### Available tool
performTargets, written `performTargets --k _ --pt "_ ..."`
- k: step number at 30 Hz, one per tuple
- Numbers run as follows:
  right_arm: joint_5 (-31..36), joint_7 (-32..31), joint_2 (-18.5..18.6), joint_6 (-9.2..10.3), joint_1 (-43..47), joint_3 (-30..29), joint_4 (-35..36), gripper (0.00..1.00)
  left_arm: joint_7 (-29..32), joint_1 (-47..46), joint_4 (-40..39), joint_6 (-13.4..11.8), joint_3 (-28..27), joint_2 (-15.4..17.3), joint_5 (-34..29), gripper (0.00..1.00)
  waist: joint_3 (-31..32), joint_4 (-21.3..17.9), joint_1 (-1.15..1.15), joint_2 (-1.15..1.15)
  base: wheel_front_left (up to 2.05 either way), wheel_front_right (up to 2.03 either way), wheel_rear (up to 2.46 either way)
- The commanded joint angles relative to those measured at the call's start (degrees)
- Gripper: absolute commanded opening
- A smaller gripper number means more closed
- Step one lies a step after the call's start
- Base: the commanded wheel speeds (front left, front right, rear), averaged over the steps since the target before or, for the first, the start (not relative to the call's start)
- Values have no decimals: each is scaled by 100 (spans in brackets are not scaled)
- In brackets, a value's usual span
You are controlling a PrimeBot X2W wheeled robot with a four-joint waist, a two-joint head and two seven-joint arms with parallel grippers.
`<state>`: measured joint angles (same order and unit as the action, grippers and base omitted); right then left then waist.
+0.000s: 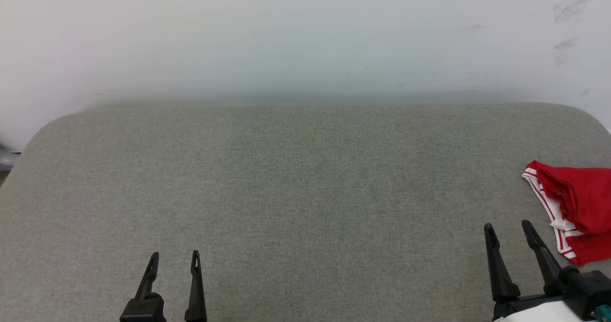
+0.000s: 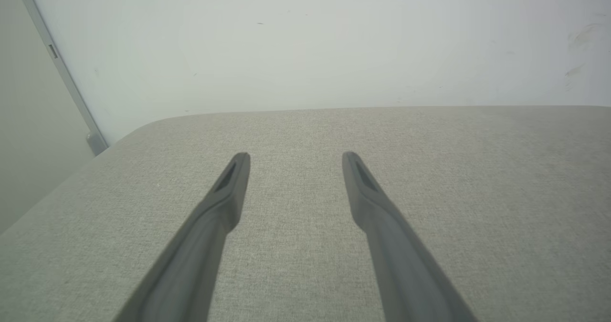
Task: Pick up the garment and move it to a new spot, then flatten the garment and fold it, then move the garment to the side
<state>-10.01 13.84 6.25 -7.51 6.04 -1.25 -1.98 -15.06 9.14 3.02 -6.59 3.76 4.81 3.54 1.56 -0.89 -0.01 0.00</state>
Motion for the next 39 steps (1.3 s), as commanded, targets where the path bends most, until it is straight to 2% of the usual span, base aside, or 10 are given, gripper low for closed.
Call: performTargets --k 1,10,11,16,30,39 --pt "35 22 -54 5 68 -9 47 100 -14 55 2 10 -1 -11 -1 100 5 -1 1 0 0 0 0" --pt "132 -13 -142 5 174 -56 136 100 -14 84 41 135 -56 -67 35 100 28 -7 1 0 0 0 0" --pt "138 -10 -111 0 107 -46 114 0 1 35 39 123 -52 -43 24 0 29 -7 1 0 0 0 0" --pt "114 -32 -114 -1 157 -15 -139 0 34 96 292 127 -38 -46 52 0 30 -6 1 0 0 0 0" --pt "-1499 -351 -106 0 -108 -46 -326 0 418 -221 445 367 -210 -63 1710 0 8 4 1 0 0 0 0" --pt "-2303 -520 -109 0 -242 -70 -424 0 613 -378 517 488 -301 -72 2538 0 -5 10 1 0 0 0 0"
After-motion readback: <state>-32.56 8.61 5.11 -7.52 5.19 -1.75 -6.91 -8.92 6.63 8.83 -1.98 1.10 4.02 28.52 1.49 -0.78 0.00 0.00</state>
